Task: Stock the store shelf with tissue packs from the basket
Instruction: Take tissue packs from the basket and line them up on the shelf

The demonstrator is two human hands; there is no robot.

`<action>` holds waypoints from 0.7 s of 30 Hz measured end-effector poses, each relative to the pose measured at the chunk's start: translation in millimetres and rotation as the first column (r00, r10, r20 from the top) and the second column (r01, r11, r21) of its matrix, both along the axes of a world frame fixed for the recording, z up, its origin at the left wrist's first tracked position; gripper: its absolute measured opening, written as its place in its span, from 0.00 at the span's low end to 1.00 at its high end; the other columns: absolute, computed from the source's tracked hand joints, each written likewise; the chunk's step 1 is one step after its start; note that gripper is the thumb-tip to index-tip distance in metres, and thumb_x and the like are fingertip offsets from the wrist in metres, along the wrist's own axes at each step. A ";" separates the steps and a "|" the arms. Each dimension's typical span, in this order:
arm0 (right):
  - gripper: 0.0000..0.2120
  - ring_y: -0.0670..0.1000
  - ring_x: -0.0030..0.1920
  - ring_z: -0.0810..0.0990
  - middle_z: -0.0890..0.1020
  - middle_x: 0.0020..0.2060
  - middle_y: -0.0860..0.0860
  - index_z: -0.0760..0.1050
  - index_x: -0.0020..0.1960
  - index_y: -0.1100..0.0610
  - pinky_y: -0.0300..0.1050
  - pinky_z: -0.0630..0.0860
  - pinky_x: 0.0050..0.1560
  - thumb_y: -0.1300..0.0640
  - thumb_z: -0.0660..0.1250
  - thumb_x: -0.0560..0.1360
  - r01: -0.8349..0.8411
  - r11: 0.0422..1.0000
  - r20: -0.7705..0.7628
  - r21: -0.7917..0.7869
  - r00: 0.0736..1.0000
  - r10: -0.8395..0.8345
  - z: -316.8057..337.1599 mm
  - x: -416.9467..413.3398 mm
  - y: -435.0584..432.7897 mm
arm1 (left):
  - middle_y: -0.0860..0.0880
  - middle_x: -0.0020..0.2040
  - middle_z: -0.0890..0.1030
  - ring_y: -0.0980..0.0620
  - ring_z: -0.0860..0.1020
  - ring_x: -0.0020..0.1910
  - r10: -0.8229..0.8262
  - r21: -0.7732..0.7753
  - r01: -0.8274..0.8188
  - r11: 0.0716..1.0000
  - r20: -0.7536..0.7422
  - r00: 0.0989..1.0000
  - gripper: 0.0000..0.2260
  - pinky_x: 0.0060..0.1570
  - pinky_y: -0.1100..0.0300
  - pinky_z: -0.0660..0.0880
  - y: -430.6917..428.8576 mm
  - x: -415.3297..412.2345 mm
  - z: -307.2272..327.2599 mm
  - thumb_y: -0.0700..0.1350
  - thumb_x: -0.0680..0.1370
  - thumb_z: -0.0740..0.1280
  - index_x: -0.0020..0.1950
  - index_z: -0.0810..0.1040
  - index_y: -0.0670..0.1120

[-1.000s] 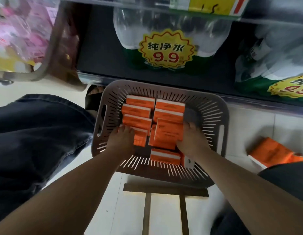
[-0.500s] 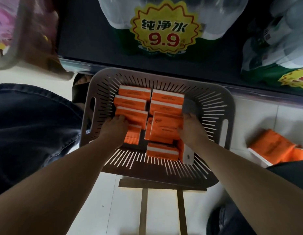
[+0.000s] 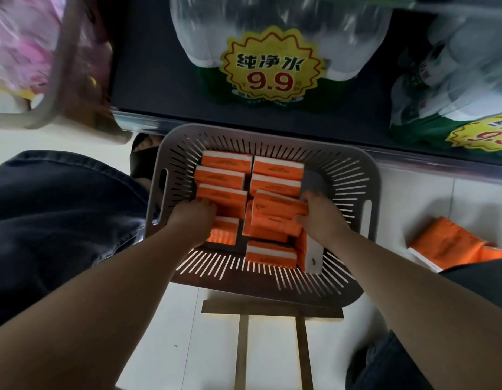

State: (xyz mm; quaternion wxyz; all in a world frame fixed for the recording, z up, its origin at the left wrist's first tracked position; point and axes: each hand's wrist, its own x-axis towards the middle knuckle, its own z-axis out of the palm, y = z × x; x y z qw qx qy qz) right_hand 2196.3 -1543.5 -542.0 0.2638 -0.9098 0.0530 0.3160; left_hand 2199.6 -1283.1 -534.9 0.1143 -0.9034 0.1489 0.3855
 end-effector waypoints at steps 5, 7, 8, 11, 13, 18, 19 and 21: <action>0.08 0.41 0.38 0.75 0.75 0.39 0.44 0.71 0.50 0.50 0.34 0.68 0.35 0.57 0.68 0.74 -0.015 0.998 0.013 0.057 1.000 0.015 31.5 8.7 -9.1 | 0.46 0.55 0.81 0.46 0.80 0.53 0.065 -0.057 -0.066 0.996 -0.028 0.998 0.14 0.50 0.52 0.77 -3.5 6.9 26.5 0.46 0.77 0.65 0.62 0.74 0.46; 0.07 0.39 0.37 0.74 0.76 0.39 0.44 0.71 0.49 0.50 0.33 0.67 0.34 0.57 0.68 0.74 -0.015 0.998 0.019 0.061 1.000 0.014 42.6 13.3 -12.8 | 0.46 0.56 0.80 0.45 0.80 0.55 0.074 -0.073 -0.077 0.994 -0.037 0.997 0.15 0.52 0.51 0.78 -4.1 10.6 35.2 0.46 0.77 0.65 0.63 0.73 0.46; 0.07 0.40 0.38 0.74 0.76 0.39 0.44 0.71 0.48 0.49 0.33 0.66 0.35 0.57 0.68 0.74 -0.012 0.998 0.031 0.067 0.999 0.010 52.1 14.2 -15.5 | 0.45 0.57 0.80 0.45 0.79 0.55 0.088 -0.091 -0.090 0.992 -0.028 0.996 0.16 0.53 0.50 0.78 -5.5 12.0 43.0 0.46 0.76 0.65 0.63 0.72 0.45; 0.09 0.44 0.42 0.76 0.76 0.42 0.44 0.70 0.49 0.48 0.38 0.69 0.43 0.55 0.69 0.73 -0.023 0.997 0.018 0.072 1.000 0.022 69.0 18.8 -21.3 | 0.45 0.59 0.78 0.45 0.78 0.56 0.159 -0.144 -0.166 0.976 -0.056 0.986 0.18 0.56 0.50 0.77 -7.8 19.5 57.0 0.48 0.76 0.67 0.64 0.72 0.45; 0.10 0.46 0.46 0.77 0.77 0.44 0.45 0.71 0.50 0.48 0.40 0.72 0.47 0.55 0.70 0.73 -0.042 0.995 0.016 0.089 0.999 0.041 86.3 20.2 -27.9 | 0.45 0.59 0.78 0.46 0.78 0.56 0.224 -0.196 -0.231 0.953 -0.057 0.973 0.18 0.56 0.51 0.76 -11.2 23.2 72.5 0.49 0.75 0.68 0.64 0.73 0.47; 0.12 0.48 0.50 0.78 0.79 0.49 0.48 0.72 0.52 0.49 0.44 0.76 0.51 0.55 0.72 0.72 -0.032 0.984 0.014 0.177 0.999 0.030 125.1 26.9 -42.1 | 0.45 0.58 0.79 0.48 0.78 0.53 0.236 -0.270 -0.229 0.935 -0.008 0.972 0.16 0.50 0.57 0.75 -20.6 45.3 113.0 0.49 0.74 0.69 0.61 0.76 0.46; 0.12 0.47 0.50 0.78 0.79 0.49 0.47 0.72 0.51 0.48 0.42 0.76 0.50 0.56 0.72 0.72 -0.034 0.980 0.018 0.196 0.999 0.032 131.8 27.7 -43.7 | 0.45 0.58 0.79 0.48 0.79 0.53 0.214 -0.264 -0.204 0.943 0.010 0.977 0.16 0.50 0.56 0.75 -22.6 50.1 121.6 0.48 0.74 0.68 0.61 0.76 0.45; 0.11 0.42 0.47 0.78 0.79 0.46 0.43 0.72 0.50 0.47 0.34 0.72 0.44 0.56 0.72 0.72 -0.043 0.973 0.025 0.227 0.999 0.038 145.3 29.2 -44.8 | 0.46 0.58 0.79 0.48 0.79 0.53 0.192 -0.275 -0.174 0.946 0.042 0.980 0.16 0.51 0.56 0.75 -27.3 58.7 140.6 0.48 0.75 0.68 0.61 0.77 0.45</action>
